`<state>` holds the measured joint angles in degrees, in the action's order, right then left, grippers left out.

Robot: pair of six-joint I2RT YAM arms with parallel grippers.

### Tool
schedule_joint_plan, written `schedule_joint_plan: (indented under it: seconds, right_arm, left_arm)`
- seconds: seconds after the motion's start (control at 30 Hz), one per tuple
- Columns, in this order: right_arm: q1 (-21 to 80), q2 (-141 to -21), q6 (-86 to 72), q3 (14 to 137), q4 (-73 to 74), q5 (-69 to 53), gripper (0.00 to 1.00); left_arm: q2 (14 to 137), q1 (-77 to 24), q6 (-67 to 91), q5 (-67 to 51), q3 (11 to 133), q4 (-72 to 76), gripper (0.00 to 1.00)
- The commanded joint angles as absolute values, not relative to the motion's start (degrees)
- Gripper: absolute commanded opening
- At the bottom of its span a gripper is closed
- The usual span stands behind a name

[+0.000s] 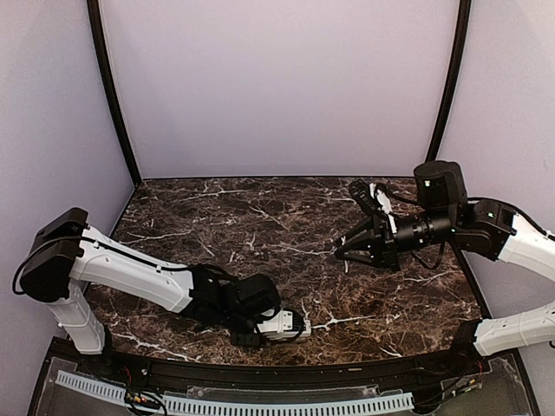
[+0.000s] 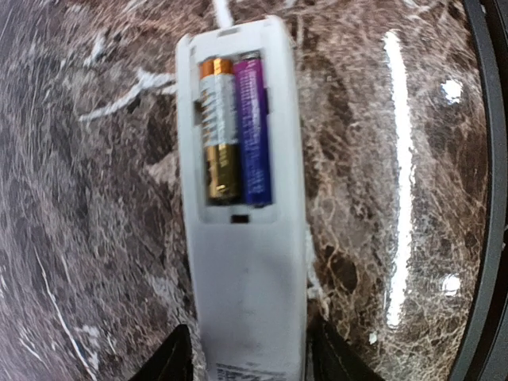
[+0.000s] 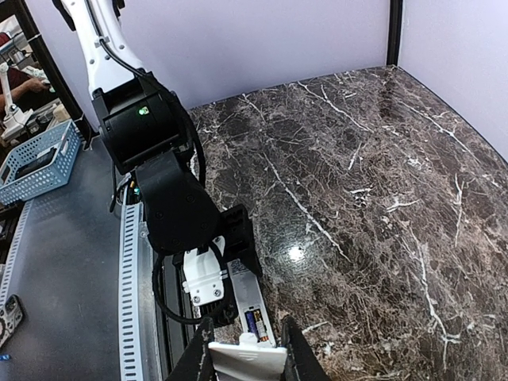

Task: Load the batteries into the remote control
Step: Adjust the remote control without the battery cover at the center of the board, then pass from the right arm to the left

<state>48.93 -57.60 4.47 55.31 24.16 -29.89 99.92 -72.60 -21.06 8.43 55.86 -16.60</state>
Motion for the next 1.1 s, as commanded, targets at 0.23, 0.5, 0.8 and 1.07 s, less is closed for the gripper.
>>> schedule_joint_plan:
  seconds: [0.23, 0.5, 0.8, 1.07]
  right_arm:
    - [48.5, -60.2, 5.4, 57.3, 26.3, -30.0, 0.08]
    - [49.0, -64.3, 5.5, 57.0, 27.2, -28.4, 0.07]
    - [54.6, -69.7, 9.4, 59.0, 27.3, -17.7, 0.04]
    - [62.3, -69.1, 13.6, 53.2, 8.9, -8.3, 0.04]
  left_arm:
    - [95.4, -71.6, -24.1, 4.2, 53.1, -23.7, 0.81]
    - [84.5, -68.8, -15.7, 2.2, 52.0, -17.6, 0.84]
    - [71.1, -60.4, 13.0, -7.3, 49.7, -5.8, 0.66]
    - [72.4, -60.4, 31.9, -11.9, 55.1, 1.5, 0.56]
